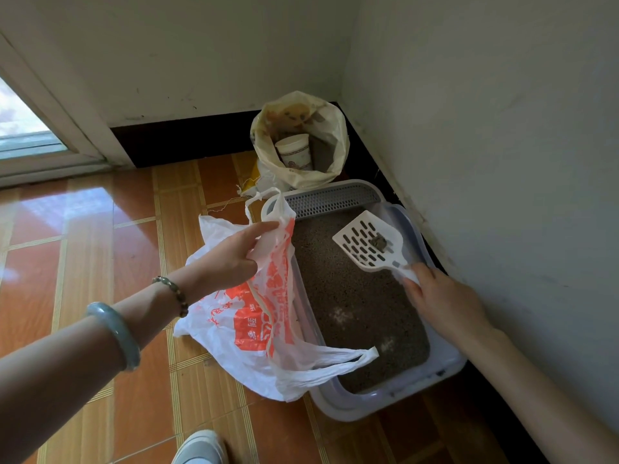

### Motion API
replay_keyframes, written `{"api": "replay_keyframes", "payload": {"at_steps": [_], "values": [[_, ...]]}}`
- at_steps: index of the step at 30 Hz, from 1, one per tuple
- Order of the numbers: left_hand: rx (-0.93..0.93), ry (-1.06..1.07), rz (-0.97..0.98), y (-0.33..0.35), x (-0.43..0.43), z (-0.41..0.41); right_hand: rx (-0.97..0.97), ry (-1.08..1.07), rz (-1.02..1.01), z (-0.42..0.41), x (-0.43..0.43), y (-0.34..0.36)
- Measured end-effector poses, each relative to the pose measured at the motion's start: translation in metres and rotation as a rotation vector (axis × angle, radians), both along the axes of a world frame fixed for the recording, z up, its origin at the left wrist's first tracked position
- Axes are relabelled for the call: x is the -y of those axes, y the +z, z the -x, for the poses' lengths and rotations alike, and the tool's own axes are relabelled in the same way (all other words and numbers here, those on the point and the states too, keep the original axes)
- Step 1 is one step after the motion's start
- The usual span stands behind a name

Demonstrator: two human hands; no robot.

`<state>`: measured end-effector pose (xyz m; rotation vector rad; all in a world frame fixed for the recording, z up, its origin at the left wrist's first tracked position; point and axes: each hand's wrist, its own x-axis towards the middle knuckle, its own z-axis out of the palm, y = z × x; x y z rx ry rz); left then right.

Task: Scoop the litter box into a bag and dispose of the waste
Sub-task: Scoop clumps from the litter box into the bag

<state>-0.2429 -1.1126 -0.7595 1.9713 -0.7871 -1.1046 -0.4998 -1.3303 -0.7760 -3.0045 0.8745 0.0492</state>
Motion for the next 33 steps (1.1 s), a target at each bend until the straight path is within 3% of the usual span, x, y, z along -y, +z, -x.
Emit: {"api": "replay_keyframes", "payload": {"at_steps": [3,9,17,22,30,33], "values": [[0.005,-0.008,0.005,0.0,0.0,0.002,-0.021,0.038,-0.048,-0.002,-0.002,0.012],[0.017,-0.006,0.003,0.003,-0.003,0.002,0.131,0.26,0.064,-0.024,-0.033,0.058],[0.065,-0.005,0.016,0.014,-0.016,-0.01,0.009,0.473,0.245,-0.058,-0.072,0.09],[0.085,-0.023,0.009,0.015,-0.021,-0.012,0.058,0.568,0.373,-0.073,-0.093,0.089],[-0.002,0.022,0.011,0.014,-0.023,-0.012,0.111,0.562,0.444,-0.071,-0.093,0.085],[0.006,0.016,0.02,0.013,-0.022,-0.011,0.082,0.515,0.342,-0.065,-0.086,0.091]]}}
